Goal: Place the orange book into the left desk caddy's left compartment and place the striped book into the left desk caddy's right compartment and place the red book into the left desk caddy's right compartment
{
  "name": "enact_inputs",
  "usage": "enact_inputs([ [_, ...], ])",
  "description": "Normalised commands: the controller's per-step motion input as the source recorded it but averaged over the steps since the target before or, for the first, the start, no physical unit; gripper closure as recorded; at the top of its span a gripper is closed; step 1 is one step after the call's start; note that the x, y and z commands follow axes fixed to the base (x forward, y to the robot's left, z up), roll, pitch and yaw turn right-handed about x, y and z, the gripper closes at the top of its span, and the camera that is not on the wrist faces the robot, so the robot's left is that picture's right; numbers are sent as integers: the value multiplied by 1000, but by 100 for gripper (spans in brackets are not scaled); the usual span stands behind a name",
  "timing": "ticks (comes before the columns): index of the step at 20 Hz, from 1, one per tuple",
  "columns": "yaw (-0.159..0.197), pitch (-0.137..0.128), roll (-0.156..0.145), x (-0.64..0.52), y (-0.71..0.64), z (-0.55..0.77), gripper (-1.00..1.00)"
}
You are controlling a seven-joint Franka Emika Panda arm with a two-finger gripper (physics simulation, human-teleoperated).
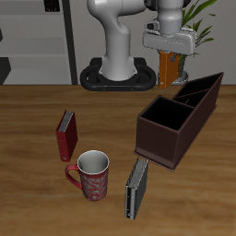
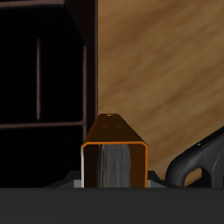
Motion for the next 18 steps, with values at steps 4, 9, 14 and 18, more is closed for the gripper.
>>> enact_inputs([
  [4,-6,15,54,-195,232,-205,100],
  [9,45,-37,47,-192,228,-147,100],
  [14,25,-83,31,-103,107,241,100],
  [18,13,-32,75,43,197,209,100],
])
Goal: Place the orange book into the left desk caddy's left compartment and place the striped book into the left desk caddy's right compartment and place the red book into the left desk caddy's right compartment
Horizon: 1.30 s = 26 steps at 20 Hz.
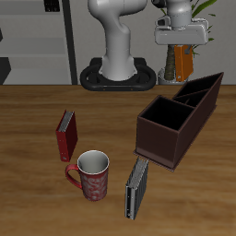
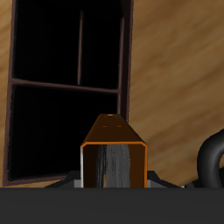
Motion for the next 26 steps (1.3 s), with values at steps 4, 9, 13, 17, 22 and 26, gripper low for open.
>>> enact_inputs([
  [4,9,-10,75,166,249,116,100],
  [9,-10,2,18,227,141,67,100],
  [13,-3,18,37,137,161,-10,100],
  [17,4,14,21,123,163,14,100],
  [22,6,7,24,128,159,27,100],
  [26,0,-15,10,95,65,58,100],
])
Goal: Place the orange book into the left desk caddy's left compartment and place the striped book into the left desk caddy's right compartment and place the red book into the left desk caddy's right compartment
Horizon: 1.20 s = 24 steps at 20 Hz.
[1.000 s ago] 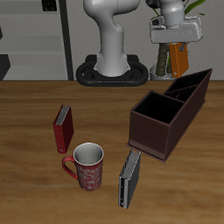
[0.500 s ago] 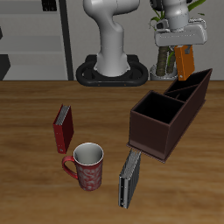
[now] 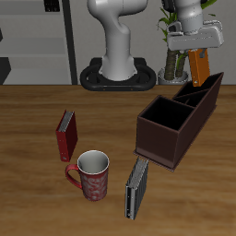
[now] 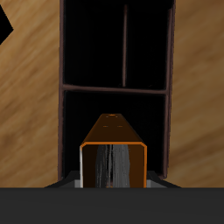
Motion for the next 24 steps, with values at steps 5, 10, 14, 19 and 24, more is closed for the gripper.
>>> enact_inputs([
  [5,-14,-16,15,135,10,56,100],
  [10,-4,18,-18,182,-1,-67,100],
  [14,-13,27,-7,103,22,-153,100],
  [19,9,41,4,50,82,-249,100],
  [24,-16,72,13,90,53,-251,100],
])
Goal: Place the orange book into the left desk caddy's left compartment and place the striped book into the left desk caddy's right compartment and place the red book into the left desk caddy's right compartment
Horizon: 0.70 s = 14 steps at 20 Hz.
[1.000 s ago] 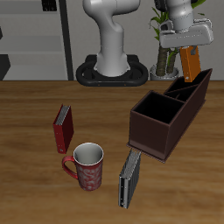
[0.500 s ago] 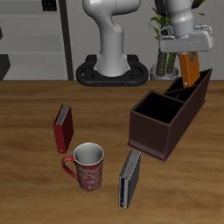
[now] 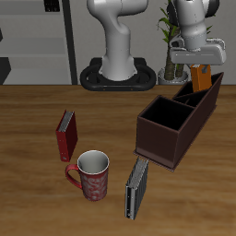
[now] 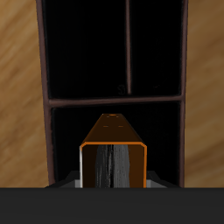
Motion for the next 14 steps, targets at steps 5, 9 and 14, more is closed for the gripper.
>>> enact_inputs([
  [5,7,26,-14,95,27,-134,100],
  [9,-17,67,35,113,31,-197,100],
  [14,37,35,0,8,71,-219,100],
])
